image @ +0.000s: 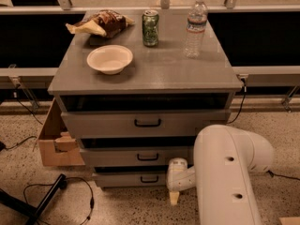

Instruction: Open bottom drawer

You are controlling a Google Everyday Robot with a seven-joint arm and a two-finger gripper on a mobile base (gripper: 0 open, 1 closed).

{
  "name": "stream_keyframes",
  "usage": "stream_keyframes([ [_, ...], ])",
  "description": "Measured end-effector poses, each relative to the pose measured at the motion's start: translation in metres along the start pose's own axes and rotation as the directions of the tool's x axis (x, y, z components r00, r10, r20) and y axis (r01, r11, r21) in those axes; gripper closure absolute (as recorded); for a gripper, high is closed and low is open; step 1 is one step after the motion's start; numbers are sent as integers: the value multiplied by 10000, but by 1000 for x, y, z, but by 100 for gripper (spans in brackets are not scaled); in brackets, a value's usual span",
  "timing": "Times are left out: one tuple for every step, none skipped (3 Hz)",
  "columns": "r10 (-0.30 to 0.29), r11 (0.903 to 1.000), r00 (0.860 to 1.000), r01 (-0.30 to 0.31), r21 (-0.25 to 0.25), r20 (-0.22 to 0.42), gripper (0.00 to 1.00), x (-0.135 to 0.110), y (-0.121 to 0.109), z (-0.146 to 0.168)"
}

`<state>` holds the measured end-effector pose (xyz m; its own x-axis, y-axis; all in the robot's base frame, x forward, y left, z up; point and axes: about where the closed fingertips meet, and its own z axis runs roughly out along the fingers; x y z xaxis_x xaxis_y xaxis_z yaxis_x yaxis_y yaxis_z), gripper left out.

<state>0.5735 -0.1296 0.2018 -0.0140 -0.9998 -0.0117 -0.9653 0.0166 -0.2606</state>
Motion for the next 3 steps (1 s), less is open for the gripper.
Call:
stream_keyframes([
  [69, 9995, 10000, -68, -303, 43, 0, -3, -3, 4],
  [224, 9983, 9997, -220, -548, 64, 0, -3, -4, 3],
  [266, 9962, 9995, -253, -836, 151, 15, -4, 1, 9],
])
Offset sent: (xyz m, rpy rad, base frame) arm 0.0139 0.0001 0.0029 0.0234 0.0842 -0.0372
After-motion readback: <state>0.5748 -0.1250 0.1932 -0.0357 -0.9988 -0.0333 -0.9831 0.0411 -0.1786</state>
